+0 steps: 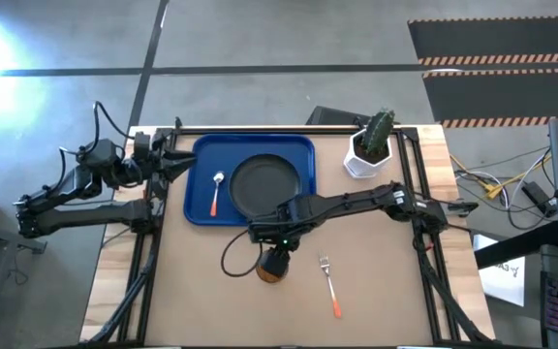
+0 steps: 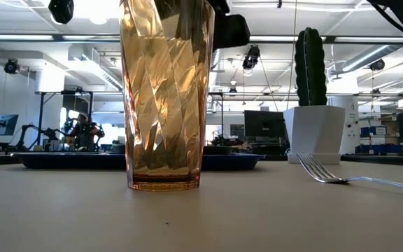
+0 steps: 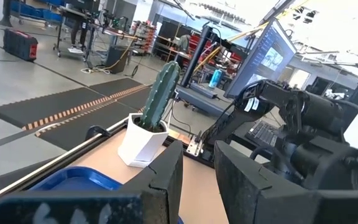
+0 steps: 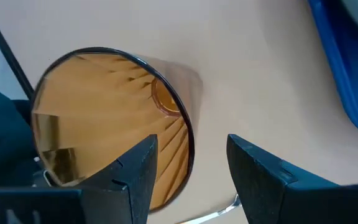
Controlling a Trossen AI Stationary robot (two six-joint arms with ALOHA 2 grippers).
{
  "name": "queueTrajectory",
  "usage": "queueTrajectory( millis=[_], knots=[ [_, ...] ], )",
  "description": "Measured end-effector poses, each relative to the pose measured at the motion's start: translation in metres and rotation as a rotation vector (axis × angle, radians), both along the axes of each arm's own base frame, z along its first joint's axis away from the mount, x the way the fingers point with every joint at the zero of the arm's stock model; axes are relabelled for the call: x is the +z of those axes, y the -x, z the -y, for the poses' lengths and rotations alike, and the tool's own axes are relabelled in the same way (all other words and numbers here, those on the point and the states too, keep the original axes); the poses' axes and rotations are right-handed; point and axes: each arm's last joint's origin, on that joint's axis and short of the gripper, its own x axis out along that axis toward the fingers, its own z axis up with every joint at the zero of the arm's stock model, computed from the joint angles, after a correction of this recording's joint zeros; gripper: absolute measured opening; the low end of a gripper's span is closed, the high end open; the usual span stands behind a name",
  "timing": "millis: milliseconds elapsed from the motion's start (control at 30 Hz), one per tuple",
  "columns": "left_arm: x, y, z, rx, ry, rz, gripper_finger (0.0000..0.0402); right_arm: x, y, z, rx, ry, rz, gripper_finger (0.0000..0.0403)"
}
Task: Pick and place plate/cup/fork/spoon on tray
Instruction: Put the brown cup on the blue tray to the top right of the black plate
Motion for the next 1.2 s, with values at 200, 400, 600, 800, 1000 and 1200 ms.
queueTrajectory(
  millis=[200, 400, 600, 800, 1000, 1200],
  knots=[
    [0.000, 0.000, 0.000, -0.002, 0.000, 0.000, 0.0074, -0.012, -0.005, -0.001, 0.034, 0.013, -0.016, 0.0177],
    [0.000, 0.000, 0.000, -0.004, 0.001, -0.002, 0.0074, -0.021, -0.008, -0.002, 0.053, 0.019, -0.028, 0.0085],
    [0.000, 0.000, 0.000, -0.005, 0.003, -0.004, 0.0074, -0.014, -0.006, -0.001, 0.058, 0.086, 0.005, 0.0011],
    [-0.001, 0.000, 0.000, -0.005, 0.004, -0.006, 0.0074, 0.028, 0.011, 0.008, -0.002, 0.254, 0.113, 0.0009],
    [-0.001, 0.000, 0.000, -0.007, 0.005, -0.008, 0.0074, 0.092, 0.053, 0.037, -0.163, 0.603, 0.235, 0.0009],
    [-0.004, -0.001, 0.000, -0.006, 0.015, -0.035, 0.0074, 0.143, 0.090, 0.086, -0.310, 0.813, 0.321, 0.0009]
  ],
)
